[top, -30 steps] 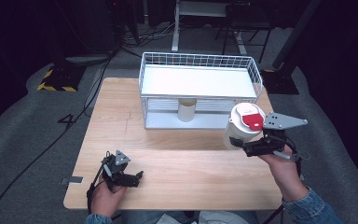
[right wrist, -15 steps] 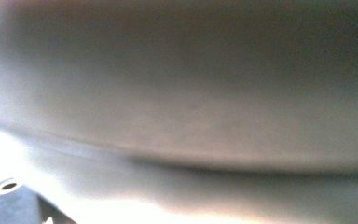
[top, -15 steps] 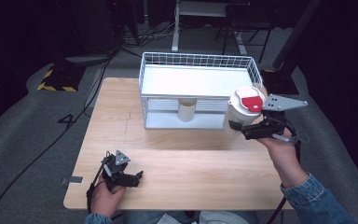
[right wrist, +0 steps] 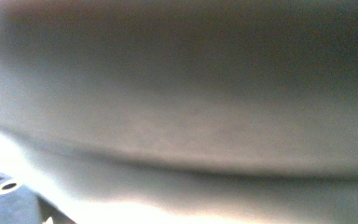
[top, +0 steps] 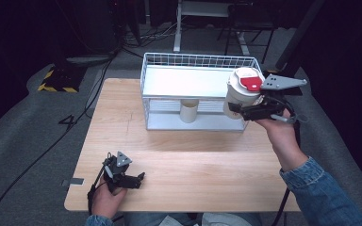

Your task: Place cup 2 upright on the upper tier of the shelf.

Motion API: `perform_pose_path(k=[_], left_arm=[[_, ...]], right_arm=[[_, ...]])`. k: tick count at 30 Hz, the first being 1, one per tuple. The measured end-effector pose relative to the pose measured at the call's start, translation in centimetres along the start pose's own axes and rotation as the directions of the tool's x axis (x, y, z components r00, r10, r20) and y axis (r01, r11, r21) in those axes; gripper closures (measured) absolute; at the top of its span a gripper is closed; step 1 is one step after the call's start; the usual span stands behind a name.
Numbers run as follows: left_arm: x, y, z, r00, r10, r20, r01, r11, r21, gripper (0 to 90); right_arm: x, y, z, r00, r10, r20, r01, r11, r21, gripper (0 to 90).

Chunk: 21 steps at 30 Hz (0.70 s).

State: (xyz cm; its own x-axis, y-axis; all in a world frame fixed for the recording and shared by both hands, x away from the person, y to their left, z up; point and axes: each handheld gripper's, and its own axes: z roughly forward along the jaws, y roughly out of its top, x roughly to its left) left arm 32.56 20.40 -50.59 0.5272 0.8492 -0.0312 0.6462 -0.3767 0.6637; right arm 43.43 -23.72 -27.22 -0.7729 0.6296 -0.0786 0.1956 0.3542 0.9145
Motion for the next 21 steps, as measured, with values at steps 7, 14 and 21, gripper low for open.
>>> perform_pose_path(k=[7, 14, 21], left_arm=[[0.0, 0.0, 0.0, 1.0, 0.0, 0.001, 0.0, 1.0, 0.0, 0.4], [0.0, 0.0, 0.0, 1.0, 0.0, 0.001, 0.0, 1.0, 0.0, 0.4], [0.0, 0.0, 0.0, 1.0, 0.0, 0.001, 0.0, 1.0, 0.0, 0.4]], right_arm=[[-0.9, 1.5, 1.1, 0.9998, 0.017, 0.007, -0.017, 1.0, -0.004, 10.7], [-2.0, 2.9, 2.4, 0.999, 0.036, 0.026, -0.036, 0.999, -0.015, 10.7], [-2.9, 4.2, 3.9, 0.9983, 0.043, 0.04, -0.043, 0.999, -0.01, 10.7]])
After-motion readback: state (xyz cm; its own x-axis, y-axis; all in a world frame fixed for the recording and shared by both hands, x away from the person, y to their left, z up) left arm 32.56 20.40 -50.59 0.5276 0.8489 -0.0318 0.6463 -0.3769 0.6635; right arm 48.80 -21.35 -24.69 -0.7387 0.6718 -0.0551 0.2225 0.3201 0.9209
